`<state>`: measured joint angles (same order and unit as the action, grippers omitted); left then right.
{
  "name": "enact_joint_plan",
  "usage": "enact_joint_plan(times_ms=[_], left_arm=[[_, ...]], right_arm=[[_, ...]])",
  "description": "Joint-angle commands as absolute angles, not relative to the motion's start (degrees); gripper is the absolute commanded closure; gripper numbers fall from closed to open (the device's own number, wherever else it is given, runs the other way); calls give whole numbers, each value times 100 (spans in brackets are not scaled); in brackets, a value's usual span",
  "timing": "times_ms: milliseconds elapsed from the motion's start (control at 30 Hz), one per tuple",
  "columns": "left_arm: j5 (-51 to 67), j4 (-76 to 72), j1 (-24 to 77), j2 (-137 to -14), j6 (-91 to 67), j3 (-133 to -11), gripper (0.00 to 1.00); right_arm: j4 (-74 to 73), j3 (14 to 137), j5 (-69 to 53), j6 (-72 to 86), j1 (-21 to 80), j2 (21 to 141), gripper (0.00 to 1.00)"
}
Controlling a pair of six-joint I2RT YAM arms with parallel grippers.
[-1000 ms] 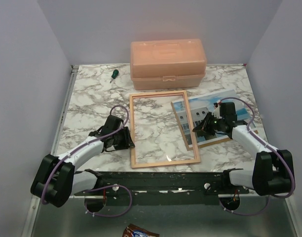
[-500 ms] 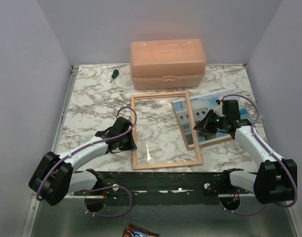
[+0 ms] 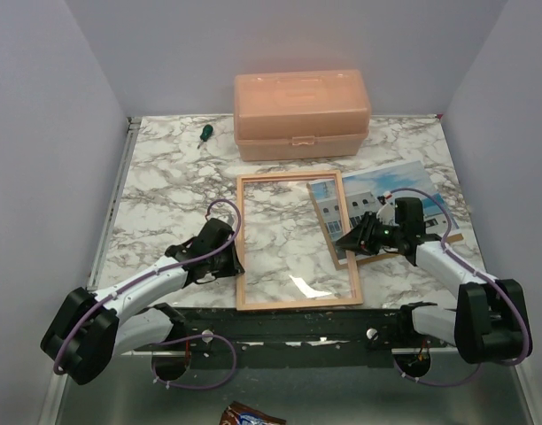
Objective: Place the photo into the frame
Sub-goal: Place the photo frame item in the photo frame.
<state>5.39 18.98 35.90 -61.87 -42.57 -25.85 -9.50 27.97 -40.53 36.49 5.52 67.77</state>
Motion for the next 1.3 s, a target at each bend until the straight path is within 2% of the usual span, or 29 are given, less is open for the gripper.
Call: enact_joint_plan(times_ms=[0,233,333,400,433,467,533,567,767,900,1067,1267], left_arm=[[732,2211,3674,-6244,-4087,-2426,100],[742,2210,3669,-6293,-4078,-2451,100],[737,2228,3674,-6255,-4108,-2458,99],[782,2200,3667,-6155,-4171,-2444,80],[782,2197,3659,-6079,-4214,-2448,66],[803,2199,3644,-6008,-4258,-2454,57],[880,2184,3590,-5826,-4318,-2461,43],[921,2152,3534,-5754,-4348,-2450,40],[1236,2020,2932,-5542,-4379,-2334,43],[1216,2012,2698,-5726,-4359,-2291,53],[1235,1881,2607,-5976,-4316,-2267,74],[1214,1766,2562,-6276,-4237,-2253,83]], right_arm=[[560,2493,-4988,4130,571,6999,67],[1621,2259,-5291,4684,579,7504,54],[1658,2285,-5300,4694,580,7688,54],[1580,2340,-5288,4656,580,7757,69],[1467,2390,-5282,4606,580,7781,79],[1385,2450,-5290,4555,580,7787,87],[1165,2573,-5276,4459,580,7734,98],[1093,2623,-5280,4440,580,7682,99],[439,3058,-5199,4270,580,7216,99],[278,3249,-5298,4371,580,6932,99],[170,3434,-5407,4444,579,6705,99],[246,3453,-5484,4555,589,6669,99]])
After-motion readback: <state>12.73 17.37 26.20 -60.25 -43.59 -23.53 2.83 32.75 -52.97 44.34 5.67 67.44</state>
